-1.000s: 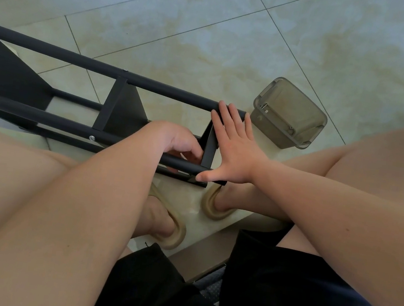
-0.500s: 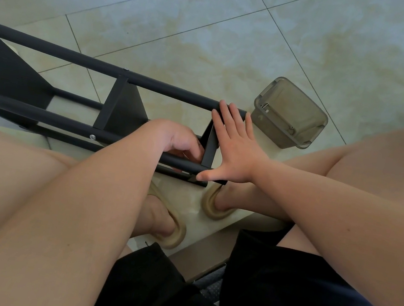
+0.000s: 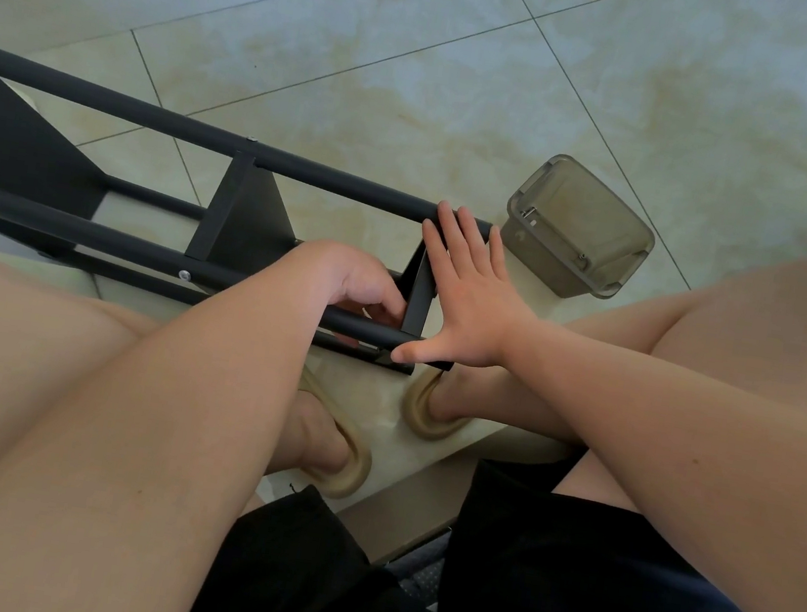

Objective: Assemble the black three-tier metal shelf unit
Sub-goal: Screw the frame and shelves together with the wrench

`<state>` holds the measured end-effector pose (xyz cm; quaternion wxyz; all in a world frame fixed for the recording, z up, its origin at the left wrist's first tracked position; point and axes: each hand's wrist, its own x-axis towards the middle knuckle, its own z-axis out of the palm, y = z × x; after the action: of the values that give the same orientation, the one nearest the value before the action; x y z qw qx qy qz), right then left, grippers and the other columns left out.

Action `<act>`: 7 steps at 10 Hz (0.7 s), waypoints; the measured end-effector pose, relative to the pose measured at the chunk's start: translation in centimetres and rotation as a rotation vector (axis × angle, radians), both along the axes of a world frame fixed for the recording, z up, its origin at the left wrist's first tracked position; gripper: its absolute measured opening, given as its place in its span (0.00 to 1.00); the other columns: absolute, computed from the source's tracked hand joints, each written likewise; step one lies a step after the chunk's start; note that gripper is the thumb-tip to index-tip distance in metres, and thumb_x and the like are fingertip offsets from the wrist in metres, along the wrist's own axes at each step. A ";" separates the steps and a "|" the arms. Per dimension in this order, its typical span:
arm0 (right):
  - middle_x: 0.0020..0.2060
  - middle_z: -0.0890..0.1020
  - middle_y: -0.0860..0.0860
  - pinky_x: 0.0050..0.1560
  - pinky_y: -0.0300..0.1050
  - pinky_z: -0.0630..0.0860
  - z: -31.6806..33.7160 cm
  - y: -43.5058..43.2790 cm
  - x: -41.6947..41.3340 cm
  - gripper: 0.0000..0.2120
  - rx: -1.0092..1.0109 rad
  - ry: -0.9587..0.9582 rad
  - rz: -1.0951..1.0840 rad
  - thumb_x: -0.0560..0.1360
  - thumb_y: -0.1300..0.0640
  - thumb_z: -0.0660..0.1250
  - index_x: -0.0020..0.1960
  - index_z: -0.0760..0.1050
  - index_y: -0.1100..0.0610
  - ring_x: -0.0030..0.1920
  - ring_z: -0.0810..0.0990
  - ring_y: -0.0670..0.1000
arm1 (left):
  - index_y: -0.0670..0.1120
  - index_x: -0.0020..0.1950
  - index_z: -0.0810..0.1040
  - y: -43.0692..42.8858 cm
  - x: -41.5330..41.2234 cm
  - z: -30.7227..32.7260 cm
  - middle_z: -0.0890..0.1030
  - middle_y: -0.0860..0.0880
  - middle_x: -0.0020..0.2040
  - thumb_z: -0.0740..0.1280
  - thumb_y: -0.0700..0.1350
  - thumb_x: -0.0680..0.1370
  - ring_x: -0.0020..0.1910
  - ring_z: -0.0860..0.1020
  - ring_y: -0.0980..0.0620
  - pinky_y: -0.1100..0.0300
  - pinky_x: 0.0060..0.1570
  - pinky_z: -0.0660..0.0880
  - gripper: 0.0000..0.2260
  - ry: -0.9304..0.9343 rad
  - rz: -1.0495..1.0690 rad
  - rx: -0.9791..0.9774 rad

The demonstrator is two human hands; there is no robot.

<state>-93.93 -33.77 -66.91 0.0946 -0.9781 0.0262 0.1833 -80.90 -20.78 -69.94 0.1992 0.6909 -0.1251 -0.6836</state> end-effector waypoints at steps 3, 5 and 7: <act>0.80 0.33 0.57 0.77 0.62 0.31 0.1 0.0 0.1 0.70 -0.001 0.010 -0.003 0.57 0.16 0.54 0.82 0.35 0.59 0.79 0.29 0.57 | 0.45 0.42 0.86 0.1 0.2 -0.3 0.85 0.44 0.42 0.72 0.40 0.70 0.43 0.80 0.45 0.53 0.51 0.75 0.04 -0.019 -0.019 -0.060; 0.80 0.32 0.56 0.77 0.61 0.30 0.3 0.0 0.0 0.69 -0.007 0.004 0.002 0.62 0.18 0.63 0.82 0.35 0.59 0.79 0.29 0.57 | 0.44 0.48 0.85 0.2 0.1 -0.1 0.85 0.43 0.46 0.68 0.35 0.73 0.45 0.81 0.46 0.52 0.55 0.76 0.08 -0.005 -0.004 -0.095; 0.80 0.33 0.56 0.77 0.62 0.31 0.2 0.1 0.1 0.70 -0.014 0.016 -0.003 0.58 0.16 0.55 0.82 0.35 0.59 0.79 0.29 0.57 | 0.42 0.51 0.84 0.1 0.1 -0.2 0.84 0.40 0.54 0.67 0.34 0.74 0.54 0.82 0.42 0.49 0.60 0.78 0.09 0.014 0.031 -0.100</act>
<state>-93.83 -33.71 -66.71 0.0877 -0.9772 0.0300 0.1908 -80.81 -20.64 -70.13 0.2449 0.6770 -0.1471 -0.6783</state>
